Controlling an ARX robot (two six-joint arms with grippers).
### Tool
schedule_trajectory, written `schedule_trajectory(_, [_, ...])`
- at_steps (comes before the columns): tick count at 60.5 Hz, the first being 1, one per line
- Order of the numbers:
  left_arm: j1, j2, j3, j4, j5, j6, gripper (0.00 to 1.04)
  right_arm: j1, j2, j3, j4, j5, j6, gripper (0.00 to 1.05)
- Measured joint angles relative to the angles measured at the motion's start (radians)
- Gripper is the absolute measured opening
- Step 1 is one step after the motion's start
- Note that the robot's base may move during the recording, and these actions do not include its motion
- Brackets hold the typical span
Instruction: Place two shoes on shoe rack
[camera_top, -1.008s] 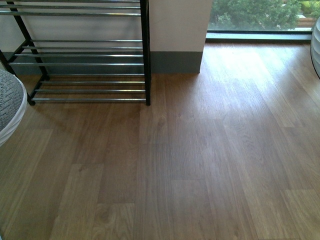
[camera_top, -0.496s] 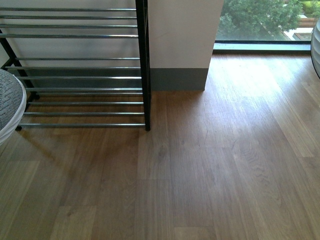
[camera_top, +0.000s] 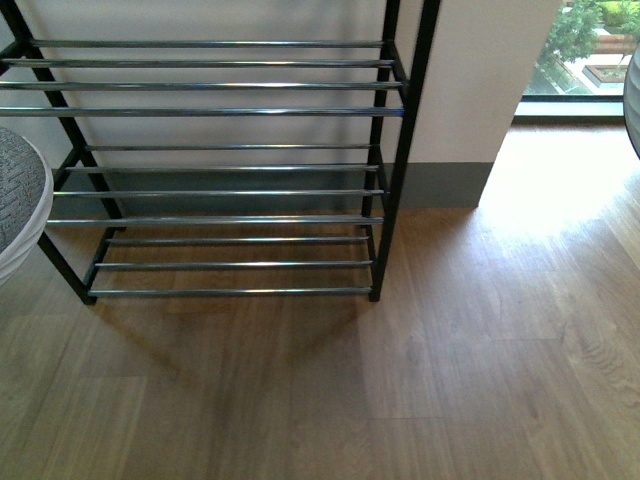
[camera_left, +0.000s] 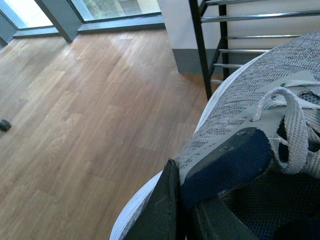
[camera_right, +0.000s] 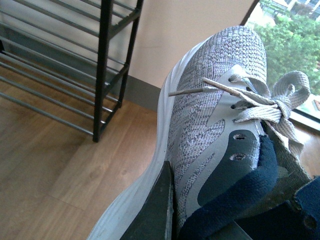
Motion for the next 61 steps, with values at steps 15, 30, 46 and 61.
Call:
schedule_trajectory(15, [0.001,-0.002,0.0,0.0,-0.012,0.0,0.02,0.002,-0.002,-0.001,0.0,-0.023,0.0,0.01])
schedule_trajectory(30, [0.001,-0.002,0.0,0.0,-0.006,0.0,0.02,0.0,-0.003,-0.001,0.0,-0.003,0.0,0.01])
schedule_trajectory(46, [0.001,-0.002,0.0,0.0,-0.003,0.0,0.02,0.001,-0.003,-0.001,0.0,-0.005,0.0,0.01])
schedule_trajectory(61, [0.001,-0.002,0.0,0.0,-0.002,0.0,0.02,0.001,-0.003,-0.001,0.0,-0.005,0.0,0.01])
